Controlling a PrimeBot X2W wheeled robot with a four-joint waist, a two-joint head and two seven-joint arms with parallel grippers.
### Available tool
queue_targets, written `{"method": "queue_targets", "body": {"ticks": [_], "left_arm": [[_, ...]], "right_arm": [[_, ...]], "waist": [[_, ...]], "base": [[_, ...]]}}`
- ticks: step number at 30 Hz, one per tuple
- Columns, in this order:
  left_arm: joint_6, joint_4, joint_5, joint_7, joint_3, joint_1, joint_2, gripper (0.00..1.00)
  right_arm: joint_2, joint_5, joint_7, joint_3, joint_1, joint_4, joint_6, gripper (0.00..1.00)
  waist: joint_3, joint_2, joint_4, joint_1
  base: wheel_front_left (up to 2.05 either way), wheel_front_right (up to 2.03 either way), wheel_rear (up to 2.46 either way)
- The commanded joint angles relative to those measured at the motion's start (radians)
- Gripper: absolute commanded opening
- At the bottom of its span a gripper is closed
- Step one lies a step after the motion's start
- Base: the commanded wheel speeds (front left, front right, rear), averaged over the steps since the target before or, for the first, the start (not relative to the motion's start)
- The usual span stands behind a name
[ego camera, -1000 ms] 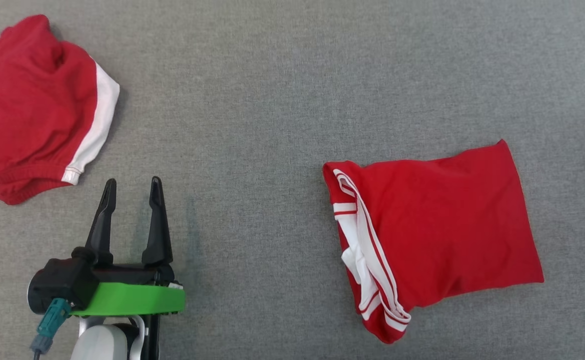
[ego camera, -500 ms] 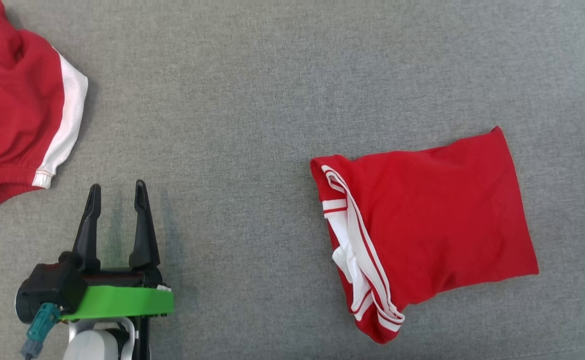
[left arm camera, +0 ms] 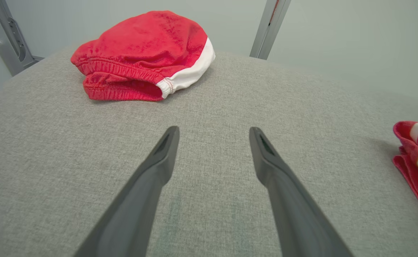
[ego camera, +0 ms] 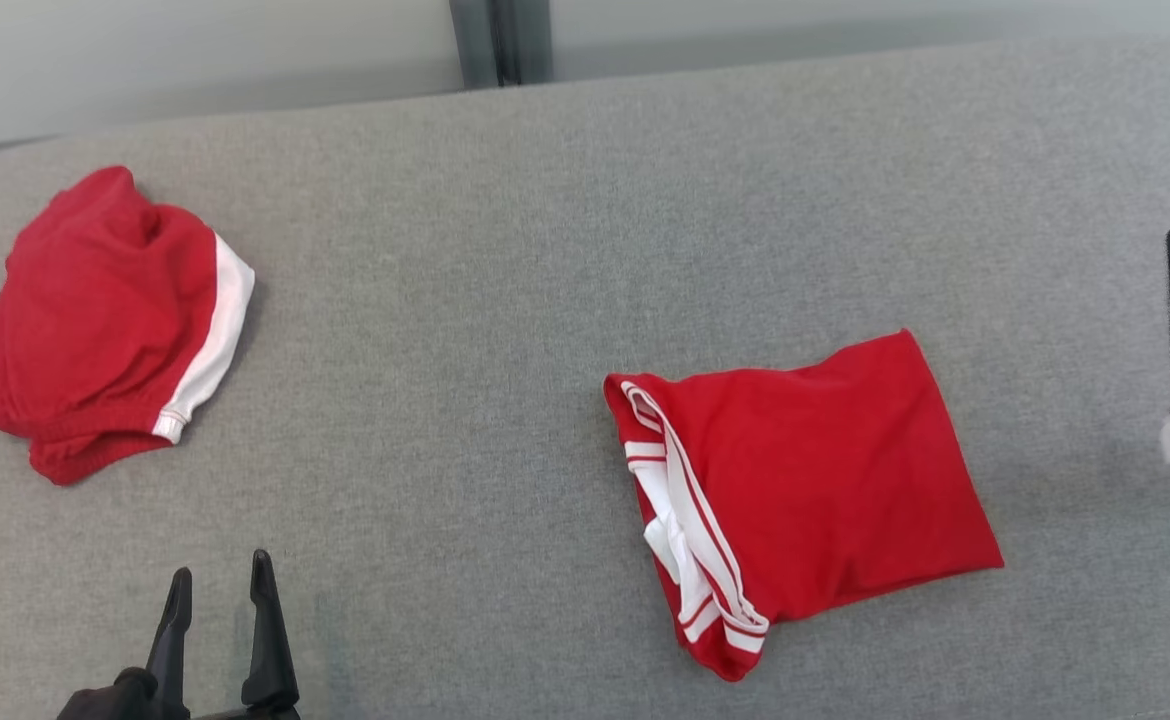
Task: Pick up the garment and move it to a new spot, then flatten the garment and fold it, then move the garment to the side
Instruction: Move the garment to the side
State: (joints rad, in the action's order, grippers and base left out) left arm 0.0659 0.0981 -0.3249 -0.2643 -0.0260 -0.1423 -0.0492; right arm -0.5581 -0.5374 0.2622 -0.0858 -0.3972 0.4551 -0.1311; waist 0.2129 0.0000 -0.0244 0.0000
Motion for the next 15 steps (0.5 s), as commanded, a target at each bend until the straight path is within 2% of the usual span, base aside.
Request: {"method": "queue_targets", "body": {"ticks": [1, 4, 8, 12, 15], "left_arm": [[-0.001, -0.002, -0.008, 0.000, -0.004, -0.024, -0.003, 1.00], [0.003, 0.001, -0.007, 0.000, -0.004, -0.049, -0.003, 1.00], [0.007, 0.005, -0.007, 0.000, 0.003, -0.049, -0.003, 1.00], [0.013, 0.022, -0.004, 0.000, 0.015, -0.036, -0.003, 1.00], [0.016, 0.033, -0.004, 0.000, 0.018, -0.028, -0.003, 1.00]], "right_arm": [[0.048, 0.040, 0.002, 0.030, 0.072, -0.050, 0.001, 1.00], [0.157, 0.133, 0.003, 0.087, 0.198, -0.186, 0.001, 1.00], [0.294, 0.213, 0.003, 0.110, 0.344, -0.313, 0.001, 1.00], [0.390, 0.278, 0.003, 0.112, 0.448, -0.347, 0.001, 1.00], [0.420, 0.308, 0.003, 0.096, 0.504, -0.339, 0.001, 1.00]], "waist": [[-0.160, 0.0000, -0.029, 0.0000], [-0.196, 0.0000, -0.030, 0.0000], [-0.205, 0.0000, -0.029, 0.0000], [-0.210, 0.0000, -0.026, 0.0000], [-0.213, 0.0000, -0.021, 0.0000]], "base": [[0.00, 0.00, 0.00], [0.00, 0.00, 0.00], [0.00, 0.00, 0.00], [0.00, 0.00, 0.00], [0.00, 0.00, 0.00]]}}
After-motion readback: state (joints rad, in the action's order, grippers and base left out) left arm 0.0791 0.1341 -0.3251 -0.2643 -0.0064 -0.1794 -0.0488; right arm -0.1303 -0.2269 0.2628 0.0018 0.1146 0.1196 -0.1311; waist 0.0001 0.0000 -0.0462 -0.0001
